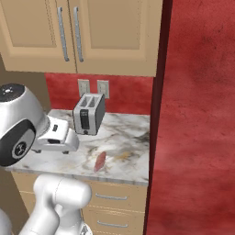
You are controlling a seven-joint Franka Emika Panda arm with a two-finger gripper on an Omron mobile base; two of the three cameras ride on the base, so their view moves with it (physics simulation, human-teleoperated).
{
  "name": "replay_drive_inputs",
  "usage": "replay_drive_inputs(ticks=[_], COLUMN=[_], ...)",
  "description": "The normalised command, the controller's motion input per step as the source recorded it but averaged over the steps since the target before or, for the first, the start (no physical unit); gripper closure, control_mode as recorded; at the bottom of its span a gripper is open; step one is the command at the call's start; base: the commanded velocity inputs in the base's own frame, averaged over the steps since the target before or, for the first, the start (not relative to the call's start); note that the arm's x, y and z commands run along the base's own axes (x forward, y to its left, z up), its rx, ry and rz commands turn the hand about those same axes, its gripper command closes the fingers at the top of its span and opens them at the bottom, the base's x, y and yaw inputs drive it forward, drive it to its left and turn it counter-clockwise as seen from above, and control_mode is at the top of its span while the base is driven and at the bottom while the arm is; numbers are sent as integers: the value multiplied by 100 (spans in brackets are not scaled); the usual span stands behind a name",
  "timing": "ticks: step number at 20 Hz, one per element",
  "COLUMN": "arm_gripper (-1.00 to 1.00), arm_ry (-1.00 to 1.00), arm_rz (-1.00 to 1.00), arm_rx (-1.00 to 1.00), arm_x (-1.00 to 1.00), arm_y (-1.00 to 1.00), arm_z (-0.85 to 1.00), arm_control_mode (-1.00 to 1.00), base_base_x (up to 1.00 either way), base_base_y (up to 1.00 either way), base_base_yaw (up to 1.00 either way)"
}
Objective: Open the fridge, remove the orange, tomato, and steak, and place them on any counter.
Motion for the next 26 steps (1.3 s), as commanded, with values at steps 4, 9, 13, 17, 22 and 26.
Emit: replay_drive_inputs(ticks=[4,9,13,17,22,26], arm_gripper=[-100,-100,-100,-100,-100,-100], arm_ry=[-2,-5,-14,-13,-2,0], arm_rz=[0,0,0,0,0,0], arm_rx=[-4,0,0,0,0,0], arm_x=[-61,-16,0,0,-1,0], arm_y=[12,1,8,15,15,0], arm_z=[59,12,-16,-25,-9,0], arm_control_mode=[-100,-100,-100,-100,100,100], base_base_x=[0,0,0,0,-3,-33], base_base_y=[0,0,0,0,5,27], base_base_yaw=[0,0,0,0,0,0])
